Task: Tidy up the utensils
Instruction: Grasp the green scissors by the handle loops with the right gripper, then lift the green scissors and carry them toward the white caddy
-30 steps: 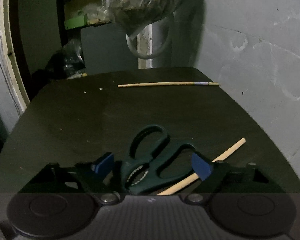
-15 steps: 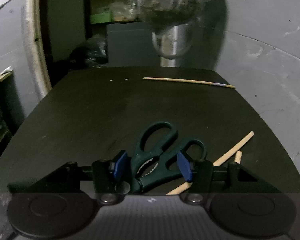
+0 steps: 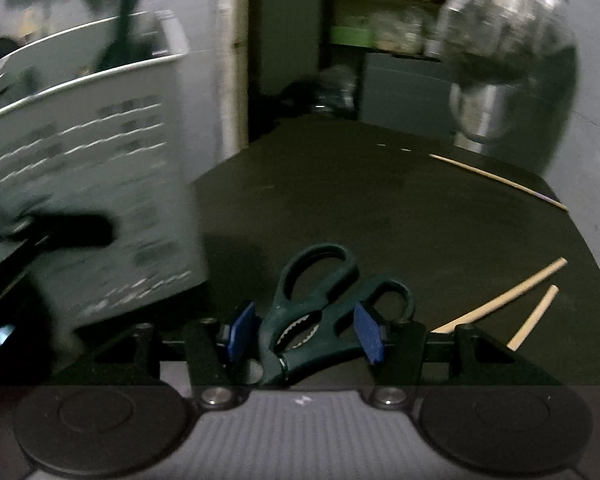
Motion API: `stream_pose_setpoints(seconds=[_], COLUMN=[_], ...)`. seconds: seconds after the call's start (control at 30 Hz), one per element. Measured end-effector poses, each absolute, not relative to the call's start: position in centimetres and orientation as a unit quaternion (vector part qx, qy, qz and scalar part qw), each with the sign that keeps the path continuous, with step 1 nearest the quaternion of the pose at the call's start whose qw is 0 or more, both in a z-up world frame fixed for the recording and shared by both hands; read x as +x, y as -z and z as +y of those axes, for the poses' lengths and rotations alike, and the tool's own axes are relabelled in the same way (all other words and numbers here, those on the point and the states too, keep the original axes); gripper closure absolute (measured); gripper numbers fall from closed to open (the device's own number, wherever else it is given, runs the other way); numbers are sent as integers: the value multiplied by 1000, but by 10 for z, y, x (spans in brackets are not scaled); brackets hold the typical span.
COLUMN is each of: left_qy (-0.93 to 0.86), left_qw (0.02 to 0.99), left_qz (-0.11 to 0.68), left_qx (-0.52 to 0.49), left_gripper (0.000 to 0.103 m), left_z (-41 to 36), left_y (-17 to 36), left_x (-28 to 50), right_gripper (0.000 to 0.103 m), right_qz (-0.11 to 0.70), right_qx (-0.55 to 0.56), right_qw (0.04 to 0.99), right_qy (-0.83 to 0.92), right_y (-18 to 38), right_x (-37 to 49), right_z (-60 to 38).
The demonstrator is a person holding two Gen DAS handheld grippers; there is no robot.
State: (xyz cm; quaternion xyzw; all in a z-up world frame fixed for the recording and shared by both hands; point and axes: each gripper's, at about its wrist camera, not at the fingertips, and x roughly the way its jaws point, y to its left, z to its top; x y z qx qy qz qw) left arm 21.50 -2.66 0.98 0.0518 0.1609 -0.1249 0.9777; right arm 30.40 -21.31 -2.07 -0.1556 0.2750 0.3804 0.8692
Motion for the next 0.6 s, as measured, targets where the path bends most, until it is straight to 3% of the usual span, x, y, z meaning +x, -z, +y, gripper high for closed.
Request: stream_pose_setpoints(seconds=[0.6], left_qy=[124], left_qw=[978], left_qz=[161], left_qx=[53], left_gripper=[26], left_z=[-28], left_y=[-9], left_x=[215], right_gripper=[28], right_qz=[295], right_qx=[-254], right_qw=[769], right_qy=[-507], right_y=[11], right_x=[216], right_z=[-223])
